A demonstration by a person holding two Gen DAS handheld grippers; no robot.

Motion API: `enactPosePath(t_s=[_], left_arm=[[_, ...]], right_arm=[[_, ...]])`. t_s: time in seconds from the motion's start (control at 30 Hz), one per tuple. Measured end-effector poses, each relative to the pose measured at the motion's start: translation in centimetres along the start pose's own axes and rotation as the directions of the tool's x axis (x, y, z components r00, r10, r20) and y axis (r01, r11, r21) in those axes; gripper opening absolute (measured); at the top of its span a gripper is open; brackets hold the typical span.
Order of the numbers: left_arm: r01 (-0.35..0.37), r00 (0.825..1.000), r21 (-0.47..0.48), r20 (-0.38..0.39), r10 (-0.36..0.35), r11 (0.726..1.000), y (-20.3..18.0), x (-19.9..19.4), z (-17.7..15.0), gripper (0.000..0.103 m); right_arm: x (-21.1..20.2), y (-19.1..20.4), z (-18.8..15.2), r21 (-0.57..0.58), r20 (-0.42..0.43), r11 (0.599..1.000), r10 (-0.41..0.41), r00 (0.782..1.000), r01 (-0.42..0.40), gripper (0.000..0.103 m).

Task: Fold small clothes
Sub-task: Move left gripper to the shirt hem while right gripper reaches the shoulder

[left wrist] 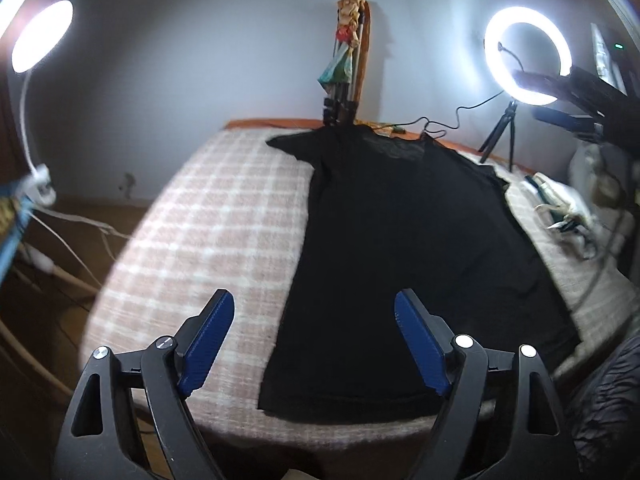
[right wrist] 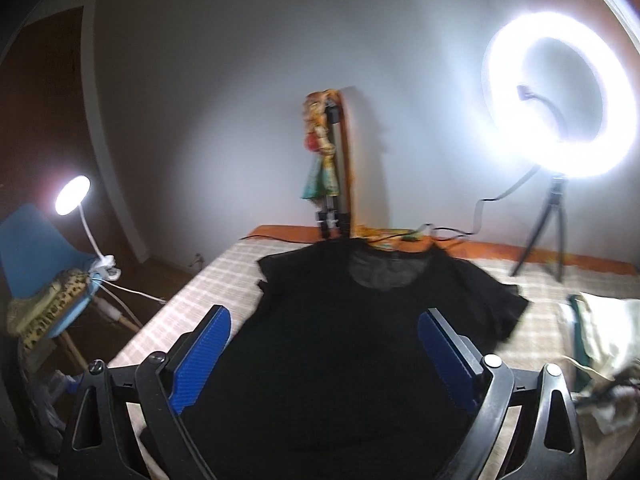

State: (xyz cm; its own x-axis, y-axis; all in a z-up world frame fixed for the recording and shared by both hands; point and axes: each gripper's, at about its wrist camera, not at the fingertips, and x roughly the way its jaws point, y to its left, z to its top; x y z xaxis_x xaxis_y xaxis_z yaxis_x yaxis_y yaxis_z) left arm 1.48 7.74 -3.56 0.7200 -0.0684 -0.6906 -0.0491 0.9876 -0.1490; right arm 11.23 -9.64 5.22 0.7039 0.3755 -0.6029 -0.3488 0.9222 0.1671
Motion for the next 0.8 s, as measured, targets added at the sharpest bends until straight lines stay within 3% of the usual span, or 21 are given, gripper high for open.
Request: enactPosePath(t_s=[0.07,0.13,0.27,0.43,0.57,0.7,0.8], left_arm=[[0.055,0.998,-0.047,-0.022,-0.057,0.997,0.8,0.6,-0.2,0.079],[0.080,0.995,-0.062,-0.052,-0.083,0.995,1.0,1.4,-0.3,0.068],[0.091,0.988,-0.040,-0.117,-0.096,0.995,1.1,3.0,-0.5,0.068],[0.069,0.981,-0.100,-0.176,-0.086,0.993,2.8,4.8,-1.6,0.068],[0.053,0.972,-0.108,-0.222,-0.076,0.993,3.3,5.9,-2.8,0.067],[0.058,0.968,-0.092,-0.240,-0.079,0.994,3.1,6.6,-3.3,0.049],[0.061,0.966,-0.098,-0.246,-0.083,0.993,3.4,7.0,-3.3,0.048]], right_arm=[[1.8,0.7,1.3,0.006,-0.022,0.999,0.037,0.999,-0.037,0.091],[3.8,1.7,2.6,-0.006,-0.046,0.998,0.062,0.997,-0.063,0.090],[7.4,3.8,4.1,-0.044,-0.104,0.993,0.106,0.989,-0.111,0.084],[12.7,5.2,5.3,-0.041,-0.189,0.987,0.145,0.971,-0.155,0.083],[16.9,6.4,6.0,-0.051,-0.259,0.986,0.142,0.955,-0.161,0.082],[21.3,7.8,6.1,-0.082,-0.315,0.985,0.120,0.942,-0.153,0.075],[24.5,8.7,6.0,-0.102,-0.347,0.984,0.103,0.932,-0.147,0.073]])
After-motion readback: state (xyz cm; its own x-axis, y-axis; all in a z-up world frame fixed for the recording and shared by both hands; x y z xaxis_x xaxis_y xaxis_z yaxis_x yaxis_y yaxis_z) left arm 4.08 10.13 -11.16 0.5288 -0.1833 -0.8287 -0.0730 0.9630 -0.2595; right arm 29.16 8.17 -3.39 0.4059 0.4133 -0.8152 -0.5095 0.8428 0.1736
